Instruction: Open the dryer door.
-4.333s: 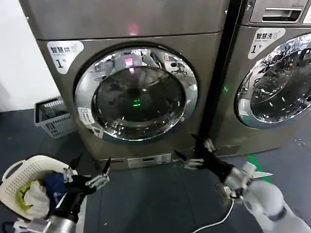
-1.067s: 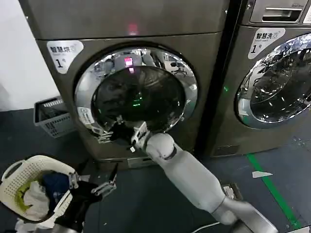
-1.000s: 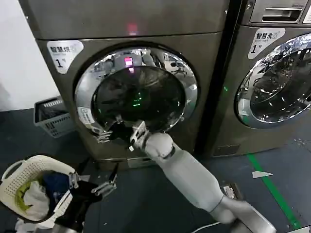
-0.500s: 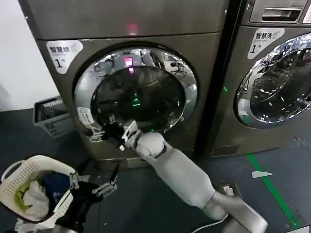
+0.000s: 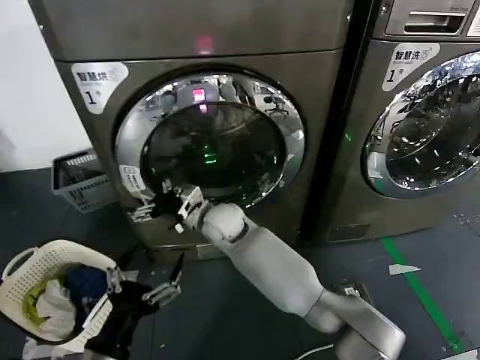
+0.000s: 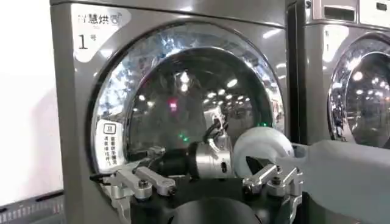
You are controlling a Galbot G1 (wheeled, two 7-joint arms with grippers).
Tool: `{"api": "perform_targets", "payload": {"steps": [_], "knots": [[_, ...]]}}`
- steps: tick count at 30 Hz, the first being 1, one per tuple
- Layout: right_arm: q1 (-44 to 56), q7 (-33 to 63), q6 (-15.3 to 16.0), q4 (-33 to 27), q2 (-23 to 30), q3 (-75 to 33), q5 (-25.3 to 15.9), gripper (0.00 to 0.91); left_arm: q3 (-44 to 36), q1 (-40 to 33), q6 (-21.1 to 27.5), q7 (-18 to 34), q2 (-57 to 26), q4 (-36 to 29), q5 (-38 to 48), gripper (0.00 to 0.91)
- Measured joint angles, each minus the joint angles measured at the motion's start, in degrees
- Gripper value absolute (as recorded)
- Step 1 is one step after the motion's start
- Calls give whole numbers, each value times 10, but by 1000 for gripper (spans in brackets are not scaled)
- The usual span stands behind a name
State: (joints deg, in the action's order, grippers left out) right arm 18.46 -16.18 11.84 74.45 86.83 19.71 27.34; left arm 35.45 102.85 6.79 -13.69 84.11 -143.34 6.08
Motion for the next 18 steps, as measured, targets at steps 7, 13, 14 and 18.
{"api": "perform_targets", "payload": {"steps": [7, 13, 14, 18], "knots": [[-12, 2, -5, -14, 8, 9, 2, 907, -4, 5, -4, 0, 3, -2, -8, 907], [-16, 7, -8, -25, 18, 10, 2, 907, -4, 5, -4, 0, 5, -5, -8, 907], [-17, 7, -9, -27, 20, 11, 2, 907, -5, 5, -4, 0, 6, -5, -8, 907], [-19, 7, -10, -32, 26, 12, 2, 907, -6, 7, -3, 0, 7, -7, -9, 907]]}}
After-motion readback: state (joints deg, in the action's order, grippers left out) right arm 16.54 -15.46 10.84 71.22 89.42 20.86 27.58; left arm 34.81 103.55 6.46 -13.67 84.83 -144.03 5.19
